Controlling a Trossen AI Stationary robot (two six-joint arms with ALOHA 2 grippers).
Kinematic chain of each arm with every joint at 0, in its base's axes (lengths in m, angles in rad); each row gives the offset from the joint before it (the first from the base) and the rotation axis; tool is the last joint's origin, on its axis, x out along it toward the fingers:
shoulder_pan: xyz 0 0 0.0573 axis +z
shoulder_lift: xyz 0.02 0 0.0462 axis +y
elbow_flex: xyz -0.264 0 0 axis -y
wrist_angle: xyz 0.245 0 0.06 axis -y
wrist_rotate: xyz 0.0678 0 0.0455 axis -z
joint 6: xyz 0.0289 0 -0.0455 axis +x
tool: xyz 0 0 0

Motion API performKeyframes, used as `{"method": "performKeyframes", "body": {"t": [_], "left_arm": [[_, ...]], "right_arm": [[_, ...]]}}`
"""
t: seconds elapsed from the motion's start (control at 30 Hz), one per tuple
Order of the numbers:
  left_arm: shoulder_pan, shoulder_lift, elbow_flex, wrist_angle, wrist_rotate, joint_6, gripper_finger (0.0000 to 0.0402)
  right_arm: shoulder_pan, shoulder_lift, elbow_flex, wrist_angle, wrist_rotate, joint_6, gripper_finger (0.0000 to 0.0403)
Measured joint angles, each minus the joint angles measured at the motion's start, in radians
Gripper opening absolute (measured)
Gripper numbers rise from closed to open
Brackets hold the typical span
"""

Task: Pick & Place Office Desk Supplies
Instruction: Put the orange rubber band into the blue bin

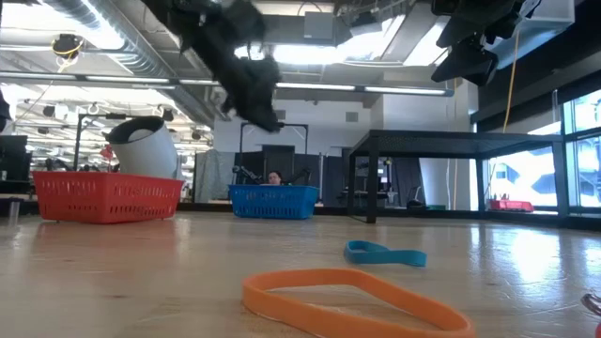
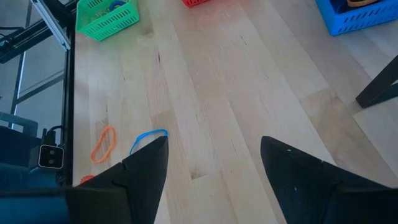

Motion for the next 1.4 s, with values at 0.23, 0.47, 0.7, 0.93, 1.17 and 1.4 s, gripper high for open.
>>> {"method": "performKeyframes", "body": {"t": [0.23,0.47,0.7,0.93,1.17,1.4], "left_arm": [[-0.12,-0.1,0.052,0.003,0.006,-0.134,0.0107],[-0.356,-0.173,0.053,0.002,0.008,-0.302,0.0105],[-0.613,-0.229,0.052,0.04,-0.055,-0.515,0.0103],[-0.876,-0.211,0.053,0.051,-0.205,-0.682,0.0113],[-1.024,-0.09,0.052,0.045,-0.37,-0.831,0.0114],[-1.02,0.076,0.052,0.046,-0.367,-0.79,0.0114]], "right_arm": [[0.0,0.0,0.0,0.0,0.0,0.0,0.0258],[0.0,0.0,0.0,0.0,0.0,0.0,0.0258],[0.0,0.0,0.0,0.0,0.0,0.0,0.0258],[0.0,0.0,0.0,0.0,0.0,0.0,0.0259],[0.0,0.0,0.0,0.001,0.0,0.0,0.0259],[0.0,0.0,0.0,0.002,0.0,0.0,0.0259]]}}
